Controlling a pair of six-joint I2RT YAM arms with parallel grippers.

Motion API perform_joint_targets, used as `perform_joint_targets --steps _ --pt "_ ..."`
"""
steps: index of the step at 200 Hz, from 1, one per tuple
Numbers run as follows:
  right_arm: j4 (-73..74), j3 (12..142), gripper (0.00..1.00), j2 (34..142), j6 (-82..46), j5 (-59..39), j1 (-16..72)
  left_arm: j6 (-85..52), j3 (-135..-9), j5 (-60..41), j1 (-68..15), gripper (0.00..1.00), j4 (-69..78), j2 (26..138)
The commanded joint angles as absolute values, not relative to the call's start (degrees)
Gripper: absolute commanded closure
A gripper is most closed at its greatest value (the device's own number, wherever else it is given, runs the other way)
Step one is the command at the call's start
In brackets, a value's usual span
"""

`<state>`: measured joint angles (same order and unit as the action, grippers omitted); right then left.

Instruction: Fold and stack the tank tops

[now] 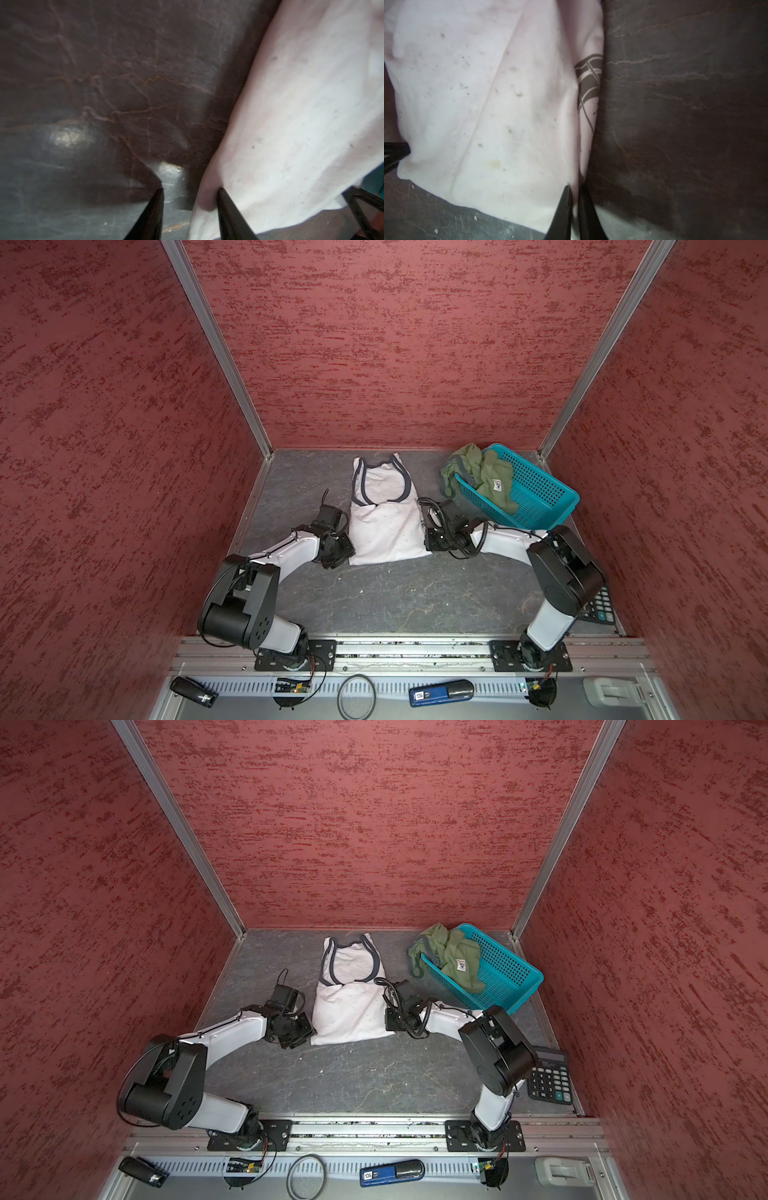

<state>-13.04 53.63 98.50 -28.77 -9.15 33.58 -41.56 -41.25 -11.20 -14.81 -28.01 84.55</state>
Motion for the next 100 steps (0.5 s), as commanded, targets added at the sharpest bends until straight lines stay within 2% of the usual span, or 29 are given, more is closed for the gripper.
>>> perform_joint_targets --steps 1,27,50,82,100 --pt "-13.5 51.7 0.91 94.7 -29.8 -5.5 34.0 -42.8 -40.5 -8.5 -15.0 0.65 -28.0 86.5" --pt "-12.0 48.7 0.96 93.2 -30.6 -6.0 34.1 -43.3 -39.8 -8.7 -15.2 0.75 -27.3 86.9" --pt "-11.8 46.7 0.97 92.4 -31.7 -5.5 34.2 -43.3 -39.7 -8.5 -15.4 0.77 -27.5 86.5" --pt "-11.1 44.2 0.81 90.6 -32.9 -5.5 34.3 -43.4 -39.9 -8.8 -16.5 0.77 -27.2 86.1" --pt "-11.6 43.9 0.79 89.9 -33.1 -5.9 34.4 -43.6 -40.2 -8.4 -17.7 0.75 -27.6 85.9"
